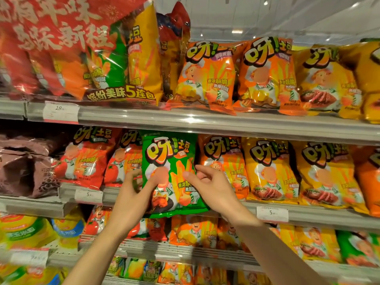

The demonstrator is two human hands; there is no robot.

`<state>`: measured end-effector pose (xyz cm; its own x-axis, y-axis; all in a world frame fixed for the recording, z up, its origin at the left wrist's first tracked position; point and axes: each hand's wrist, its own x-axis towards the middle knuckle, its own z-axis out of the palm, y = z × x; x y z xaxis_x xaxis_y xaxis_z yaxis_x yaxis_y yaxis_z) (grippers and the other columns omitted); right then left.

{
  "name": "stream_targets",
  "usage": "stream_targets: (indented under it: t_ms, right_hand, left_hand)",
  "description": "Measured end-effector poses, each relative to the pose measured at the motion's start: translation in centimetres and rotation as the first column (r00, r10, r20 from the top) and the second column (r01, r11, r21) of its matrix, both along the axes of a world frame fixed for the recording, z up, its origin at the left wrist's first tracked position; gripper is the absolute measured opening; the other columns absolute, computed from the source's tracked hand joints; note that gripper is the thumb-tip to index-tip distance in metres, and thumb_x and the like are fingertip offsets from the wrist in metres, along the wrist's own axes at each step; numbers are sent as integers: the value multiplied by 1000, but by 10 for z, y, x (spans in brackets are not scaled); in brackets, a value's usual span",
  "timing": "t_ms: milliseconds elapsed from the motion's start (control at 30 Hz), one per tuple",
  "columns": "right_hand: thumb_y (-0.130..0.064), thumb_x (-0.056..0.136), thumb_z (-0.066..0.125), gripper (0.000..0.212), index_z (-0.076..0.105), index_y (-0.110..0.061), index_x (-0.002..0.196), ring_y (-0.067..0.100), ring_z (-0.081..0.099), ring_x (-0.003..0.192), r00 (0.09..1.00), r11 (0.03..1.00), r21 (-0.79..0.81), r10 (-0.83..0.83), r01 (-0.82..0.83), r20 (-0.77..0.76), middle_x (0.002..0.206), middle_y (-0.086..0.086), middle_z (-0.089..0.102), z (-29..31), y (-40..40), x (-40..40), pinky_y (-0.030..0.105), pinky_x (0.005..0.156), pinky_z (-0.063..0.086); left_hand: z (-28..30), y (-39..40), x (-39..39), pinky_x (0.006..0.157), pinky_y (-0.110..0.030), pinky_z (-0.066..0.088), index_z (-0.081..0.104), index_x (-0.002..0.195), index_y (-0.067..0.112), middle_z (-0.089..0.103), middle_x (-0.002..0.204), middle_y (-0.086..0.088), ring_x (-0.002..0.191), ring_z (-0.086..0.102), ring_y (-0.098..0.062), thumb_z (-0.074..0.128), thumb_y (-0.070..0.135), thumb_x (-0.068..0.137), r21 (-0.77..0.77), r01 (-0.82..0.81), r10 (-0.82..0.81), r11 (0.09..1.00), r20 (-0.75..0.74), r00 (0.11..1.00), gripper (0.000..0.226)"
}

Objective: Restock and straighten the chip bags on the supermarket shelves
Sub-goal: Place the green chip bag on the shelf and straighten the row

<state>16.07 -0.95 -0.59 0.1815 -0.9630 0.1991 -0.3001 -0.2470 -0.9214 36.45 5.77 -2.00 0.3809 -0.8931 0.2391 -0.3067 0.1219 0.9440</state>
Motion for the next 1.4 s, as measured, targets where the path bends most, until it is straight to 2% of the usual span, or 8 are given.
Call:
stream_targets:
  t_ms: [133, 300, 467, 600, 767, 1033, 1233, 1400]
  right_hand:
    - [-53, 84, 74, 68, 55, -20, 140, -2, 55, 76, 1000, 1000, -6, 17, -17, 25, 92, 2, 53, -6, 23, -17, 14, 75, 48]
    - [-51, 84, 75, 65, 57, -22, 139, 7, 57, 91, 996, 996, -16, -88, 88, 0, 98, -4, 53, -13, 51, -58, 23, 84, 50]
    - [-44, 86, 75, 60, 56, -20, 137, 14, 57, 91, 982, 983, 39, -184, 182, 48, 97, 0, 48, -14, 77, -123, 15, 80, 44]
    - [-46, 87, 74, 60, 55, -23, 138, 13, 59, 99, 971, 973, 62, -226, 221, 81, 88, 0, 45, -13, 98, -194, 13, 80, 42]
    - [-42, 85, 77, 49, 58, -26, 128, 19, 57, 82, 958, 961, 14, -278, 278, 75, 99, 21, 58, -10, 122, -290, 15, 68, 41]
    - [-37, 85, 78, 49, 61, -22, 128, 14, 56, 81, 924, 930, 50, -368, 364, 106, 111, 25, 59, -14, 151, -457, 25, 77, 47]
    - [-39, 83, 79, 49, 61, -25, 126, 7, 53, 76, 888, 901, 130, -430, 413, 163, 94, 9, 50, -10, 160, -548, 15, 67, 44]
    - [-62, 76, 73, 52, 56, -44, 122, -7, 60, 98, 888, 892, 81, -452, 446, 83, 110, 0, 66, -12, 156, -590, 6, 74, 47]
  left_hand:
    - [-12, 11, -15, 72, -21, 42, 50, 109, 50, 68, 102, 16, 88, 63, 8, 66, 86, 64, -31, 52, -54, 998, -76, 996, 59]
    - [-27, 17, -52, 79, -21, 44, 49, 103, 61, 69, 100, 31, 91, 62, 17, 65, 84, 66, -80, 139, -145, 987, -88, 985, 46]
    - [-35, 14, -117, 86, -34, 53, 55, 117, 40, 75, 107, 11, 100, 71, -7, 73, 75, 68, -99, 253, -267, 962, -166, 949, 63]
    - [-29, 18, -188, 78, -14, 48, 52, 105, 59, 69, 102, 34, 95, 66, 12, 74, 71, 69, -105, 335, -346, 936, -119, 931, 43]
    - [-27, 30, -287, 76, -19, 46, 53, 108, 49, 71, 102, 31, 92, 68, 9, 69, 59, 75, -112, 389, -401, 914, -113, 909, 38]
    - [-28, 55, -460, 58, 4, 39, 54, 105, 45, 66, 91, 43, 84, 60, 23, 65, 62, 73, -85, 418, -425, 905, -101, 900, 38]
    - [-21, 52, -552, 76, -22, 50, 55, 109, 49, 73, 99, 25, 94, 68, 5, 66, 70, 70, -5, 479, -478, 878, -92, 874, 45]
    - [-12, 36, -589, 75, -18, 46, 48, 98, 66, 67, 98, 32, 94, 62, 10, 64, 76, 65, 65, 492, -488, 868, -68, 870, 38]
